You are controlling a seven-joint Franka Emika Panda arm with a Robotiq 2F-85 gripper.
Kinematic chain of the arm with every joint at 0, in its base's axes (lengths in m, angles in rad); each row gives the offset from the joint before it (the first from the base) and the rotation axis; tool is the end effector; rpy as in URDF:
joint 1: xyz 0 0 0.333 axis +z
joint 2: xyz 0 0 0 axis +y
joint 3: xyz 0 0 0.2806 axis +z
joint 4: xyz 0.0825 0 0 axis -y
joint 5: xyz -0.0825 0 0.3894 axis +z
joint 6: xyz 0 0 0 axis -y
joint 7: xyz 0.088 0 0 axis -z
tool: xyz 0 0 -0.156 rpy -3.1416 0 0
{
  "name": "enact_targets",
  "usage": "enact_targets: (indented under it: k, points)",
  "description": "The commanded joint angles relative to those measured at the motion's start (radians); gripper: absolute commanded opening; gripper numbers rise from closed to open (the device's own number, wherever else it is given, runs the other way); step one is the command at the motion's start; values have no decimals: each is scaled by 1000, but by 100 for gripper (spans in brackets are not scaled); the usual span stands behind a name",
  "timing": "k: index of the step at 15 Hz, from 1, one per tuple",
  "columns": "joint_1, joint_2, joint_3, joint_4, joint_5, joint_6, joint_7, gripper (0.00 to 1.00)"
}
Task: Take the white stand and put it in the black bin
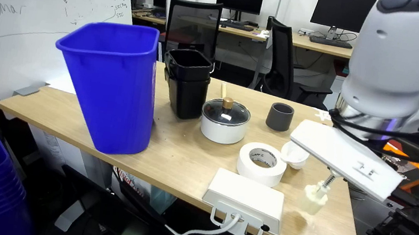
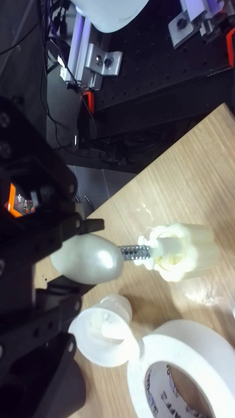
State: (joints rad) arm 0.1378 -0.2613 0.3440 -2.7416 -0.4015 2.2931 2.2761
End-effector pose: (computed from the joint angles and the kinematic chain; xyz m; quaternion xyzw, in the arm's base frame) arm 0.3461 0.1372 0.1990 0.7111 -0.6720 0.1539 0.1379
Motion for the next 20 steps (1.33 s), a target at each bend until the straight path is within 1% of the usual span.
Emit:
enact_targets:
  k: [1, 2, 5, 7, 11, 13, 15, 18, 20]
  points:
    - [-9, 1, -16, 58, -53, 34, -48, 8]
    - [-18, 15, -12, 84, -87, 56, -33, 8]
    - [-58, 72, 9, 149, -289, 95, 55, 8]
    - [-61, 130, -4, 184, -423, 113, 127, 8]
    - [-27, 295, -55, 308, -653, 111, 275, 8]
    - [-8, 371, -85, 384, -717, 106, 308, 8]
    - [8, 430, -110, 453, -725, 111, 296, 8]
    - [24, 481, -125, 535, -647, 134, 250, 8]
    - [29, 491, -123, 581, -568, 158, 211, 8]
